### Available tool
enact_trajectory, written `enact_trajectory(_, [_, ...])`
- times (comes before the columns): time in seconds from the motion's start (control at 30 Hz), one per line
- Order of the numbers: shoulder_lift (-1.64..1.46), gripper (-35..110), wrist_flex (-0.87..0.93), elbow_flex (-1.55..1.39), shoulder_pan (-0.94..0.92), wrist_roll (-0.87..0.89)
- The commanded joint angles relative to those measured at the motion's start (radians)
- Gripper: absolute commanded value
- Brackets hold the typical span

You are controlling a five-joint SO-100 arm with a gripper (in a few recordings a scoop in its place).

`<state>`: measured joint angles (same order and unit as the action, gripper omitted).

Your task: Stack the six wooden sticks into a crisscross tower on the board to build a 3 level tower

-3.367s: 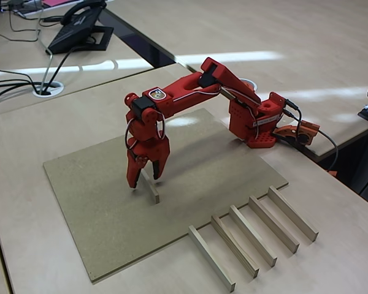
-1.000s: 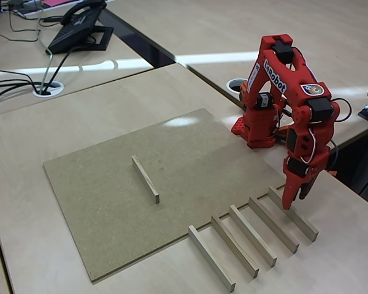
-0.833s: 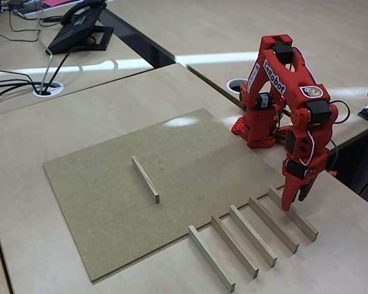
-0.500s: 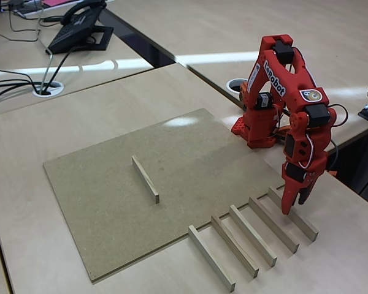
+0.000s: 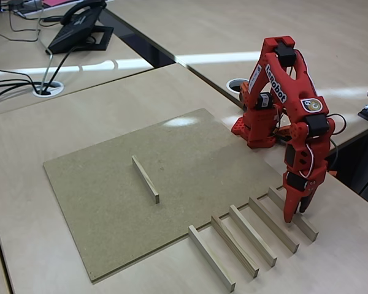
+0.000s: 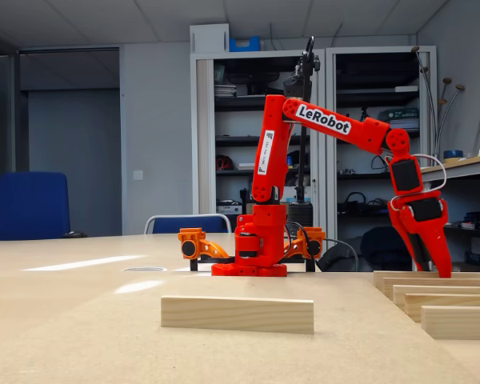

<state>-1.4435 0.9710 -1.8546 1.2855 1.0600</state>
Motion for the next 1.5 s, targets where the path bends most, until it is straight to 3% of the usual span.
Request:
enact_trajectory(0.0, [-0.006,21,-0.023,-0.015,0.002,0.011])
enact_trajectory(0.27, [0.015,6,-0.064,-0.021,-0.006,0.005])
enact_trajectory(0.7, [0.012,0,-0.046,-0.014,-0.035,0.003])
enact_trajectory(1.07, [0.055,0,0.295,0.347,-0.034,0.107])
enact_trajectory(1.27, [0.080,0,0.390,0.457,-0.049,0.127])
enact_trajectory(1.47, [0.006,0,0.434,0.445,-0.172,-0.003])
